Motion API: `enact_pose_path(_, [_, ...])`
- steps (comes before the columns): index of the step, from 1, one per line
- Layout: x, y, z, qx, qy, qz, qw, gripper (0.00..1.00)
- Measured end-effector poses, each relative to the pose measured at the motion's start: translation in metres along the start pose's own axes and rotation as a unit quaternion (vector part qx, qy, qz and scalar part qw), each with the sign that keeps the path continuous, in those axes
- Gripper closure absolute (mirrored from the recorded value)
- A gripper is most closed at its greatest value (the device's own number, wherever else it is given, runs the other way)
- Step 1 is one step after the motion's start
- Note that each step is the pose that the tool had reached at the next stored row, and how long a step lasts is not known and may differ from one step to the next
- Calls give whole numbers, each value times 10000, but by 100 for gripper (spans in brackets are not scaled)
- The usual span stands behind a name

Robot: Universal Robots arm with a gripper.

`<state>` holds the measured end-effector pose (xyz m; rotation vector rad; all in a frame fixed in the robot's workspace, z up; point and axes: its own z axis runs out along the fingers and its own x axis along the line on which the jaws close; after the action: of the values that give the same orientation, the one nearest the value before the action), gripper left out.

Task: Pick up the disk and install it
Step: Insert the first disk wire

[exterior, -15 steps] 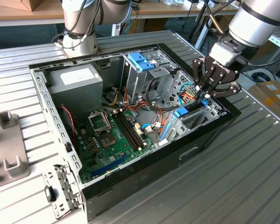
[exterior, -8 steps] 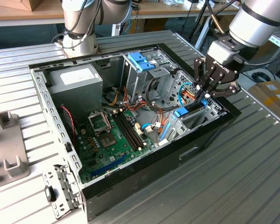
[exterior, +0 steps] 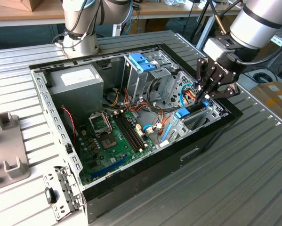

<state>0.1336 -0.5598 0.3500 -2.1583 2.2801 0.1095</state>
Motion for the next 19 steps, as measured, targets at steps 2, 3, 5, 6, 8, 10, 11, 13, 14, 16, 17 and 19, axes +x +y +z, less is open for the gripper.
enact_pose_path(2, [10,4,1,0,-1,1,10000,83])
enact_pose_path(3, [16,4,0,1,-1,1,10000,83])
enact_pose_path(5, [28,4,-1,0,0,1,10000,83])
enact_pose_path(6, [32,4,-1,0,0,1,10000,83])
enact_pose_path(8, [33,4,-1,-1,0,-19,10000,83])
enact_pose_path(10, [34,4,-1,-6,7,-137,9999,83])
enact_pose_path(11, [34,4,-1,-7,7,-155,9999,83])
enact_pose_path(13, [34,4,0,-7,7,-157,9999,83])
enact_pose_path(14, [35,4,1,-7,8,-157,9999,83])
enact_pose_path(16, [36,3,5,-7,8,-157,9999,83])
enact_pose_path(17, [36,3,7,-7,7,-157,9999,83])
enact_pose_path(19, [37,3,13,-7,8,-157,9999,83])
